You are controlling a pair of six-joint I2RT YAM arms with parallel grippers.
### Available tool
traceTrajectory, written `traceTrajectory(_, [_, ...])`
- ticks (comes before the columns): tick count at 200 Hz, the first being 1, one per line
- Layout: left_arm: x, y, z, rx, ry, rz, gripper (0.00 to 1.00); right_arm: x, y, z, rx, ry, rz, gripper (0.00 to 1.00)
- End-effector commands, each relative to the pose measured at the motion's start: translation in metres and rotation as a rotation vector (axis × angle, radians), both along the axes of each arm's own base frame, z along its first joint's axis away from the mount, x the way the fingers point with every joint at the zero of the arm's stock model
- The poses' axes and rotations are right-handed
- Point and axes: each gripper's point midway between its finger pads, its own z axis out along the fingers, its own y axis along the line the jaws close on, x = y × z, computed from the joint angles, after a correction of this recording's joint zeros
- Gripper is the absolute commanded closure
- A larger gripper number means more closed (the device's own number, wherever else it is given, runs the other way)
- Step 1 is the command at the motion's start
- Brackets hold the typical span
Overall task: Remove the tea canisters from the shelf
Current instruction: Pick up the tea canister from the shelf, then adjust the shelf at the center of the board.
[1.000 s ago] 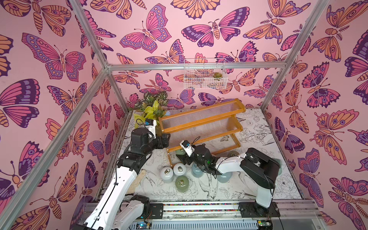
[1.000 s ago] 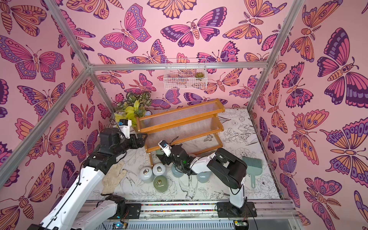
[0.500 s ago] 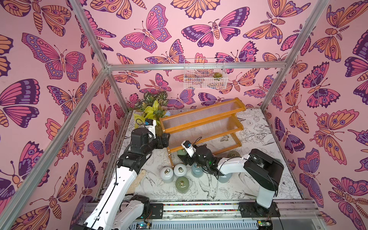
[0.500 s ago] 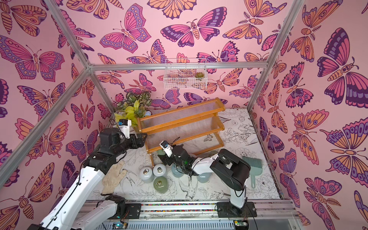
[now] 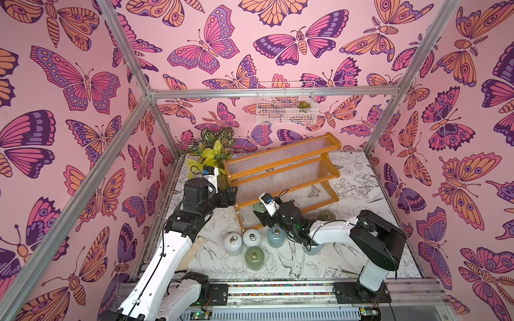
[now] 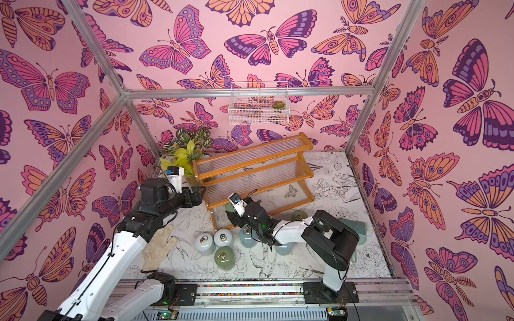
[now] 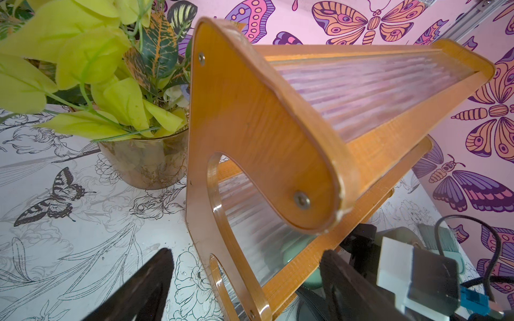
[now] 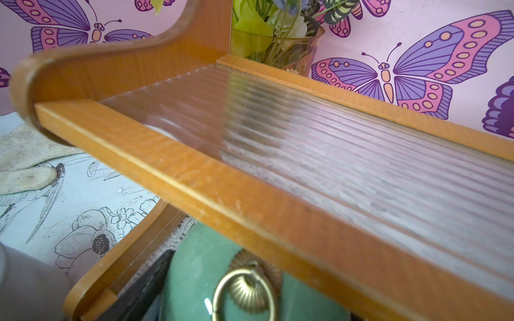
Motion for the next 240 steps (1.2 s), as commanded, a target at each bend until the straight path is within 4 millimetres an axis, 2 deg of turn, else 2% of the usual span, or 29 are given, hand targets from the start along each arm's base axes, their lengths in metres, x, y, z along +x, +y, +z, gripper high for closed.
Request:
traceTrajectory(1, [0.002,-0.001,0.003,0.005,-0.009,-0.003,0.14,0.003,0.001,0.038,0.111,-0.06,-0.002,0.6])
traceTrajectory(25, [0.004,-0.002,0.0,0.007,-0.004,-0.003,0.14,-0.008,-0.006,0.02,0.092,-0.013,0.018,0.61])
traceTrajectory(59, [0.012,-0.004,-0.003,0.011,0.006,-0.008,0.14,-0.021,-0.012,0.009,0.074,0.022,0.056,0.62])
traceTrajectory(84, [0.018,-0.007,-0.004,0.012,0.012,-0.014,0.14,-0.028,-0.019,0.007,0.071,0.029,0.062,0.62])
traceTrajectory(111, [0.021,-0.008,-0.003,0.013,0.01,-0.018,0.14,-0.03,-0.031,0.018,0.083,0.005,0.03,0.62])
traceTrajectory(117, [0.021,-0.008,-0.003,0.014,0.008,-0.019,0.14,-0.03,-0.034,0.015,0.07,0.009,0.021,0.62])
traceTrajectory(119, [0.021,-0.008,-0.003,0.014,0.008,-0.02,0.14,-0.03,-0.035,0.024,0.085,-0.005,0.017,0.62])
traceTrajectory(123, [0.021,-0.008,-0.003,0.014,0.007,-0.019,0.14,-0.029,-0.038,0.028,0.086,-0.011,0.006,0.62])
traceTrajectory(150, [0.02,-0.008,-0.002,0.015,0.005,-0.02,0.14,-0.027,-0.052,0.032,0.044,-0.016,-0.046,0.62])
traceTrajectory(240, [0.013,-0.007,-0.002,0.0,-0.001,-0.017,0.14,-0.024,-0.1,0.008,-0.027,0.066,-0.229,0.62])
